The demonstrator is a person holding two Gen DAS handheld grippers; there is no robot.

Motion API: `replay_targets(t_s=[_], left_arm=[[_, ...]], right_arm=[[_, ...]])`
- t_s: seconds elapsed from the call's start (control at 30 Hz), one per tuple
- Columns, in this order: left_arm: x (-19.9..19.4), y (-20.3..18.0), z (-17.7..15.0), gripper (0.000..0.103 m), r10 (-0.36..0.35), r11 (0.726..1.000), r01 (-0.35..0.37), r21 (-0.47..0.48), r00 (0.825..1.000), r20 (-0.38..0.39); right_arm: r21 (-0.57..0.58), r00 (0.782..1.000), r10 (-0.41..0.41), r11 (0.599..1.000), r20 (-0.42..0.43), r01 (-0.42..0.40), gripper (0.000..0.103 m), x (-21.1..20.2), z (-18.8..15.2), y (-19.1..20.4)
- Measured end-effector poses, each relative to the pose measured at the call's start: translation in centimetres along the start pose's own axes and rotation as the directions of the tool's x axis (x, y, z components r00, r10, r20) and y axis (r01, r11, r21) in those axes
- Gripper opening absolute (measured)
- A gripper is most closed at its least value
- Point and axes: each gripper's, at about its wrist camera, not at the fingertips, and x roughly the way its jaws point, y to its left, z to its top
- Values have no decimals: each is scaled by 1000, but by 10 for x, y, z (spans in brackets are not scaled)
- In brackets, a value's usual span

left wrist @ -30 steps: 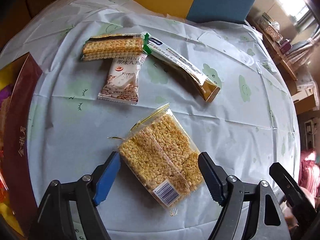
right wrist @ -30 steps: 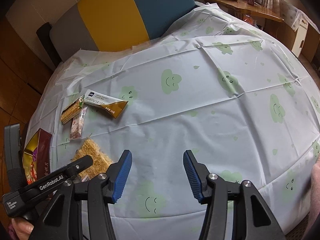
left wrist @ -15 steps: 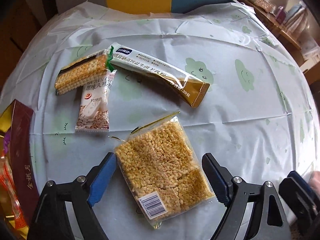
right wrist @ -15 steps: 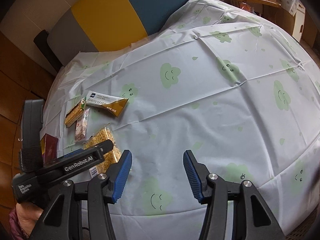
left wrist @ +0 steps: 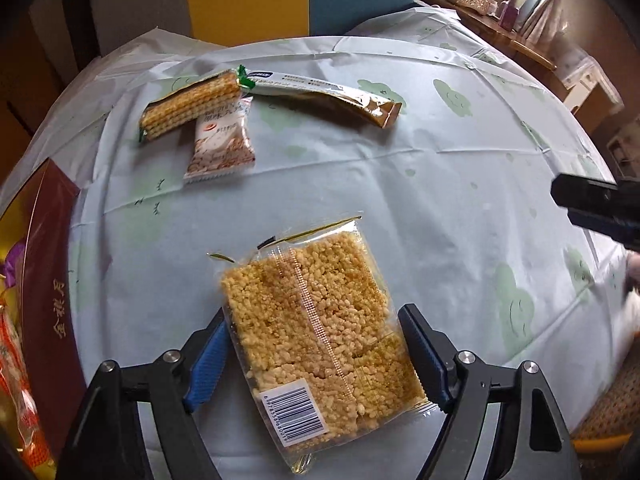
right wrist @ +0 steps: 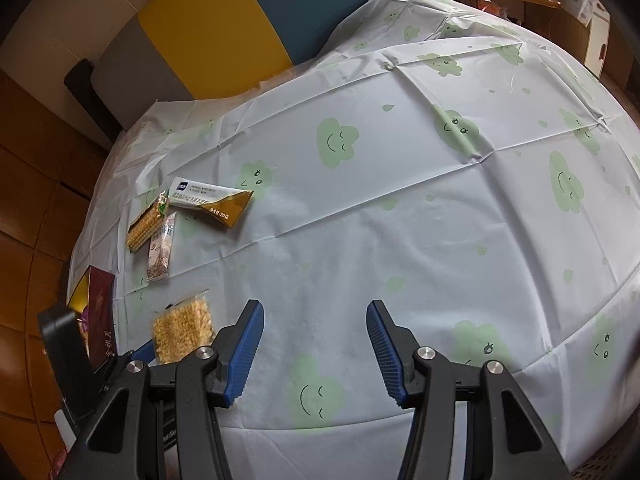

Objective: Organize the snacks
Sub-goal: 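Lift the rice-crisp pack with the left gripper while the right grasps the white-and-gold sachet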

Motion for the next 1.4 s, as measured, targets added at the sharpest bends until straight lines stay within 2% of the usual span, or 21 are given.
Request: replay_targets(t_s=[0.2, 0.57, 0.67, 0.83, 1.13, 1.27, 1.3, 1.33, 1.4], left_arm=[[-20, 29, -40, 81, -31, 999, 32, -21, 998, 60], [-28, 41, -57, 82, -69, 998, 68, 12, 988, 137], [-28, 42, -58, 83, -74, 997, 74, 9, 987, 144], [-28, 42, -59, 84, -79, 997, 78, 14, 985, 155], [-25, 36, -61, 85, -62, 998, 56, 39, 983, 174], [-23, 33, -62, 86, -49, 998, 39, 55, 983, 178], [-23, 33, -62, 86, -48, 998, 38, 57, 983, 179], [-23, 33, -62, 86, -48, 998, 38, 57, 983, 180], [-23, 32, -62, 86, -43, 998, 33, 59, 982, 181]], right_arm=[[-55, 999, -15, 998, -43, 13, 54, 11, -5, 8], [-224, 990, 0, 974, -144, -33, 54, 33, -11, 48], [-313, 992, -16, 950, -123, -23, 54, 36, 5, 69], [-463, 996, -24, 886, -90, -21, 54, 60, 36, 103], [-680, 993, -109, 731, -37, 54, 54, 125, 77, 159], [-698, 986, -156, 712, -53, 75, 54, 150, 90, 163], [-700, 984, -167, 711, -68, 72, 50, 154, 91, 162], [-694, 986, -151, 717, -78, 55, 36, 153, 91, 160], [-694, 985, -157, 717, -76, 61, 30, 149, 87, 156]])
